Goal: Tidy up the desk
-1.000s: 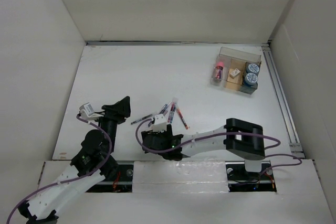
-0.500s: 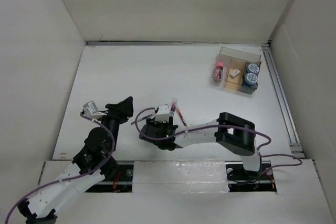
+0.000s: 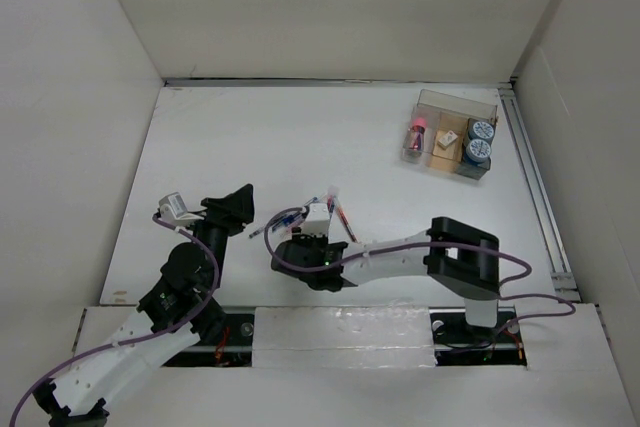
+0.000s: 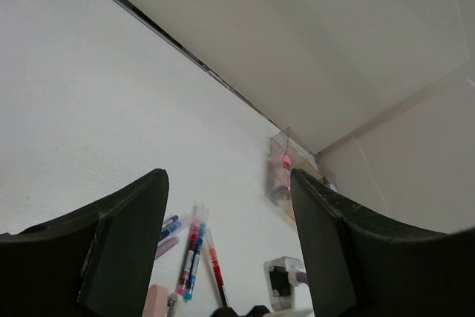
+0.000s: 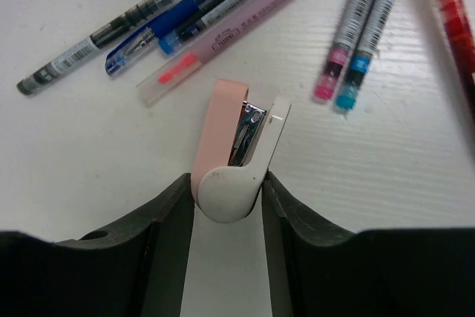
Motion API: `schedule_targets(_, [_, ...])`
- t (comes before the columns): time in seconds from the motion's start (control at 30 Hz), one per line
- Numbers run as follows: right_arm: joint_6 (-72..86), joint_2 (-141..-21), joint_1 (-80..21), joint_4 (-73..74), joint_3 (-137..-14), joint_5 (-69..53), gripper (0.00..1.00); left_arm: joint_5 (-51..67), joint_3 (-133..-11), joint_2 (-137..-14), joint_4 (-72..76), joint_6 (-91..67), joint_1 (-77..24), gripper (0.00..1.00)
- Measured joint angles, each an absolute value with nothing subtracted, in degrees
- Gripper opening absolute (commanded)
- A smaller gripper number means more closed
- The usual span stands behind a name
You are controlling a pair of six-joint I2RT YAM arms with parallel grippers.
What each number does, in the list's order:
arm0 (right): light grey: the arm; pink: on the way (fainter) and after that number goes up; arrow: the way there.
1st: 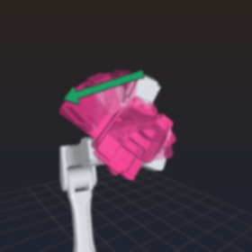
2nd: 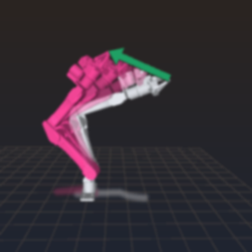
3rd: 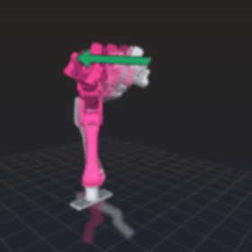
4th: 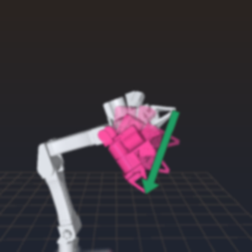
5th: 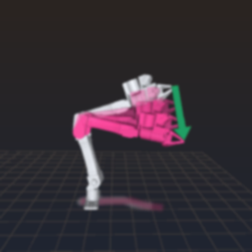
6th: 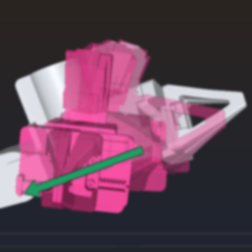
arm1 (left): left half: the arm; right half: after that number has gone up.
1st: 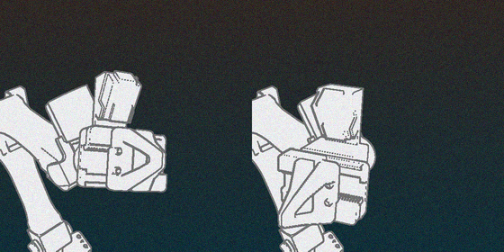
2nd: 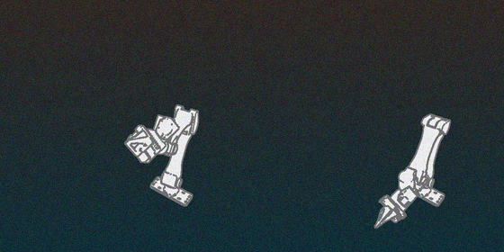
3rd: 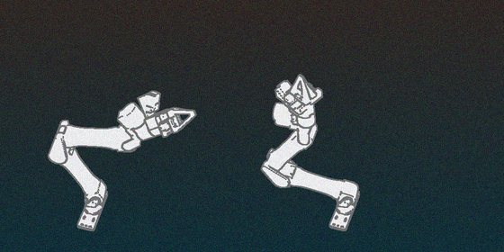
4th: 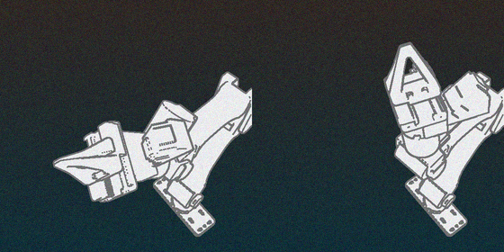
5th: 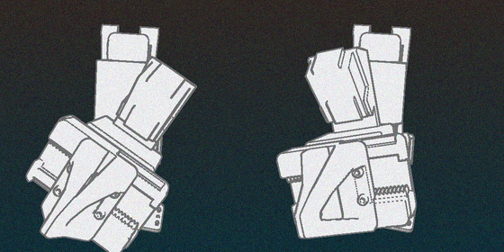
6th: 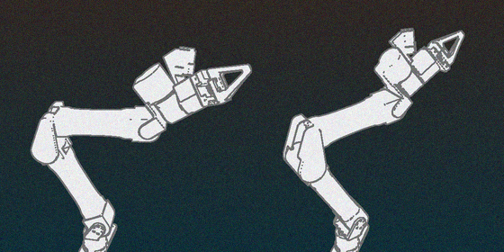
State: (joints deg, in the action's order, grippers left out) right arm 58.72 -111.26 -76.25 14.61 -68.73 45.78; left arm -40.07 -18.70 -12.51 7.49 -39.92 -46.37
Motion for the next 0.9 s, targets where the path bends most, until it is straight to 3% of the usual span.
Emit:
schedule_targets(0.3, [62.65, -92.47, -79.09, 17.98, -60.71, 47.97, 0.37, -39.48, -18.72, -12.67, 7.90, -39.90, -46.37, 0.63])
schedule_targets(0.47, [61.49, -86.46, -75.24, 18.94, -60.23, 50.11, 0.37, -39.24, -18.70, -12.88, 8.03, -39.88, -46.37, 0.63])
schedule_targets(0.7, [52.29, -79.26, -48.34, 13.67, -56.38, 45.65, 0.36, -38.65, -18.72, -13.45, 8.36, -39.53, -46.37, 0.63])
schedule_targets(0.9, [46.76, -80.27, -26.41, 10.79, -58.43, 41.43, 0.36, -37.34, -18.72, -14.83, 8.97, -39.42, -46.37, 0.63])
